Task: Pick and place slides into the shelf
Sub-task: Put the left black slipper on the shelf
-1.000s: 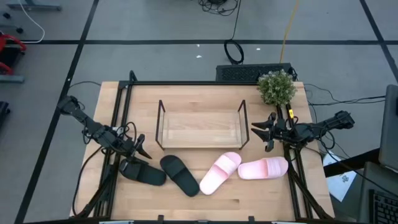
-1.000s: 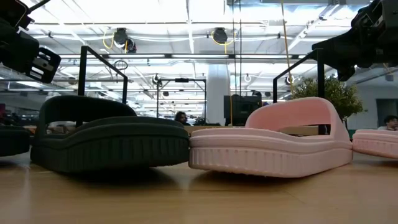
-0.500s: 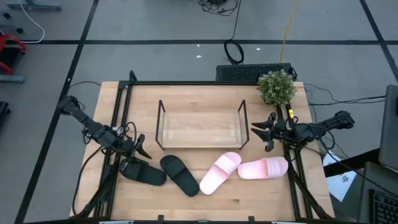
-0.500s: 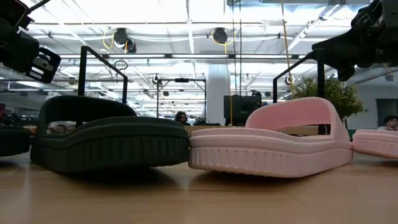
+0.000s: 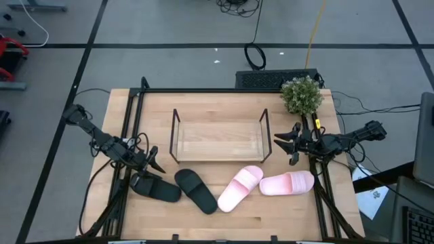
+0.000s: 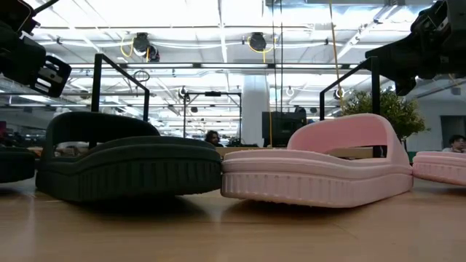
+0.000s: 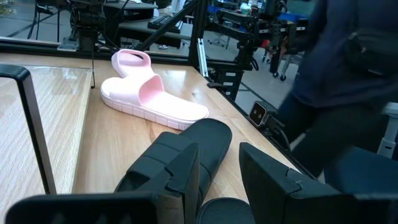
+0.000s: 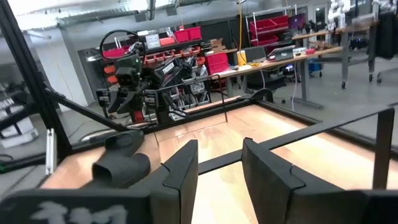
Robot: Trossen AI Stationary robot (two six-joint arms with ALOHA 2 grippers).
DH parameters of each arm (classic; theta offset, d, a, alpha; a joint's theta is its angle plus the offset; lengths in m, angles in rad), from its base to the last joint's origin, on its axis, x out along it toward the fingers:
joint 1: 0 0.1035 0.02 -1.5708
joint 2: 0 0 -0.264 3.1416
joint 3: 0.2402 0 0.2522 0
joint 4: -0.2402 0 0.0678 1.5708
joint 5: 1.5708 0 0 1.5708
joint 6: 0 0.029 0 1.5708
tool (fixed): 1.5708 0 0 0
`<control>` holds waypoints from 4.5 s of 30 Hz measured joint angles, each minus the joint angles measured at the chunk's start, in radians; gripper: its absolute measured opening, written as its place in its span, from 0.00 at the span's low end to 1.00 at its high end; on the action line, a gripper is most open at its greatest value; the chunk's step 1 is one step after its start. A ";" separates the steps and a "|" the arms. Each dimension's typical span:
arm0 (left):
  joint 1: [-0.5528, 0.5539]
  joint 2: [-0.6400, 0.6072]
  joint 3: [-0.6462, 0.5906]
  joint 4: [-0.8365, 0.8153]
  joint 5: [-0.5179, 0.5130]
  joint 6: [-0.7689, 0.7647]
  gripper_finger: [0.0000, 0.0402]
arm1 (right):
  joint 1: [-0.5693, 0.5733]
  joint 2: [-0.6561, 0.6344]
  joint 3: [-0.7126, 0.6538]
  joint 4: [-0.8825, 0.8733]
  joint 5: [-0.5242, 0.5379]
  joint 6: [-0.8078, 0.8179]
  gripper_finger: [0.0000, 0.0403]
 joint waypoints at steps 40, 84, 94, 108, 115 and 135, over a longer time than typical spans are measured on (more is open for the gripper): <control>0.003 0.000 0.000 0.439 -0.089 -0.081 0.28 | 0.000 0.486 0.001 0.781 -0.210 0.357 0.29; -0.527 1.098 1.253 -0.689 -0.764 -0.537 0.28 | 0.335 1.046 0.749 0.564 -0.547 -0.384 0.29; -0.442 1.299 1.423 -1.069 -0.634 -0.914 0.28 | 0.341 1.111 0.750 0.545 -0.546 -0.375 0.29; -0.364 1.460 1.424 -1.578 -0.061 -1.628 0.28 | 0.341 1.123 0.750 0.454 -0.511 -0.412 0.29; -0.321 1.461 1.424 -1.524 -0.063 -1.691 0.28 | 0.340 1.123 0.750 0.410 -0.413 -0.412 0.29; -0.190 1.650 1.423 -1.614 0.121 -1.630 0.28 | 0.340 1.123 0.745 0.398 -0.418 -0.409 0.29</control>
